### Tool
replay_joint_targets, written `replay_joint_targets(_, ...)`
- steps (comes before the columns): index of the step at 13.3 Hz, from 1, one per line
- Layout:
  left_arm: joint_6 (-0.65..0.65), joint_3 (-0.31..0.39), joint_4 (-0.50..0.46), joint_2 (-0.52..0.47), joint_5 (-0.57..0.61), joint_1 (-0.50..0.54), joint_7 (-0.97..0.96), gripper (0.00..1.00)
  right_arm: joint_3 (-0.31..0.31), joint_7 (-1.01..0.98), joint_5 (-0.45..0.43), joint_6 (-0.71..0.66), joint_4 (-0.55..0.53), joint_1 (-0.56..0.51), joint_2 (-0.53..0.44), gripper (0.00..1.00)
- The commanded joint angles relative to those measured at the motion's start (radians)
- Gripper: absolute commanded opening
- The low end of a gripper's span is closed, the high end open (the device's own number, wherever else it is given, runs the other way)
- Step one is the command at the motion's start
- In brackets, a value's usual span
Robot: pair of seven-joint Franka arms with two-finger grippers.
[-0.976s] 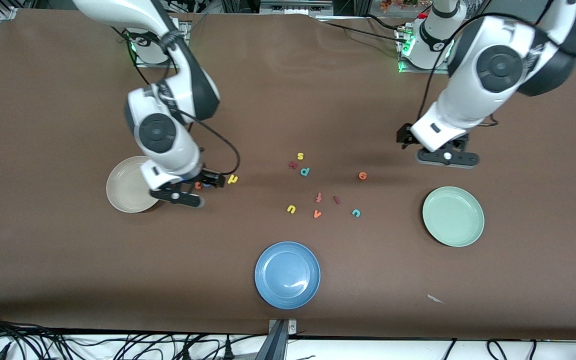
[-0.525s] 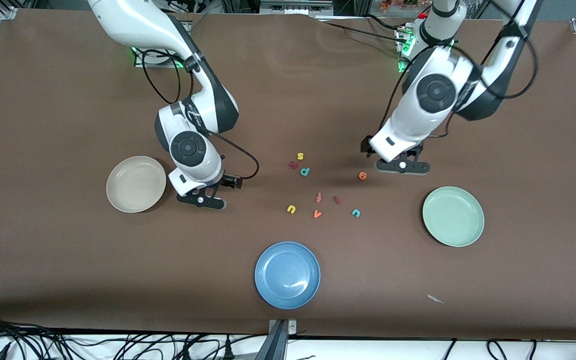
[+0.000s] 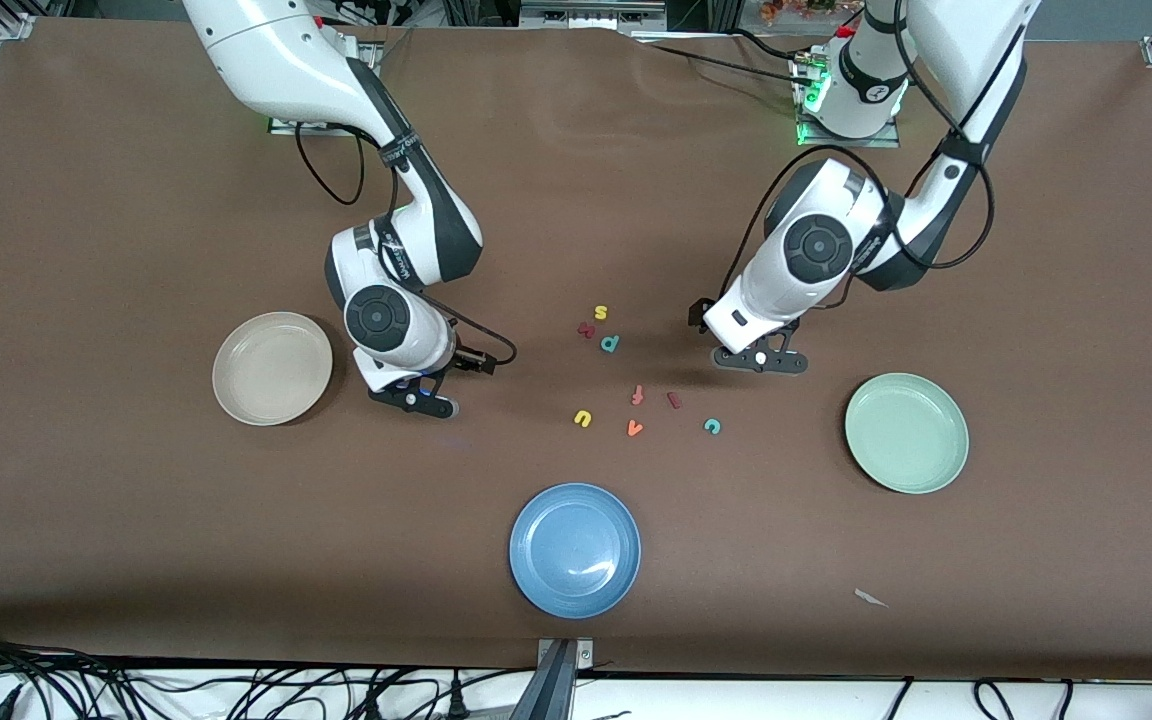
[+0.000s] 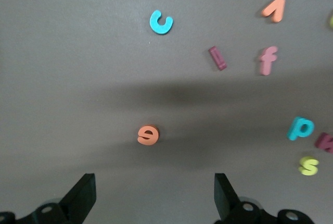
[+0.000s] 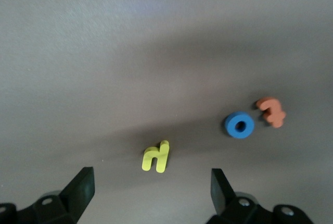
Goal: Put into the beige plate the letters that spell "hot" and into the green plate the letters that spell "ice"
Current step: 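Reach the right gripper to yellow h while the left gripper reaches orange e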
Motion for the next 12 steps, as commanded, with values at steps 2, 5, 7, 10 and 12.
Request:
replay_joint_targets(2, 0.011, 0.002, 0.005, 0.059, 0.056, -0.005, -0.011, 1.00, 0.010, -0.001, 0.039, 0.066, -0.074, 0.007, -0.011, 0.92)
replay_joint_targets(5, 0.059, 0.002, 0.005, 0.104, 0.057, -0.005, -0.011, 1.00, 0.010, 0.011, 0.042, 0.085, -0.089, 0.009, -0.001, 0.87)
replay_joint_targets(7, 0.079, 0.002, 0.005, 0.127, 0.059, -0.007, -0.011, 1.00, 0.010, 0.010, 0.042, 0.086, -0.098, 0.009, -0.001, 0.81)
replay_joint_targets(10, 0.102, 0.004, -0.003, 0.147, 0.115, -0.005, -0.044, 0.99, 0.010, 0.010, 0.042, 0.132, -0.115, 0.021, 0.001, 0.69)
replay_joint_targets(12, 0.103, 0.002, -0.005, 0.155, 0.178, -0.005, -0.091, 0.99, 0.010, 0.000, 0.041, 0.160, -0.120, 0.027, 0.001, 0.69)
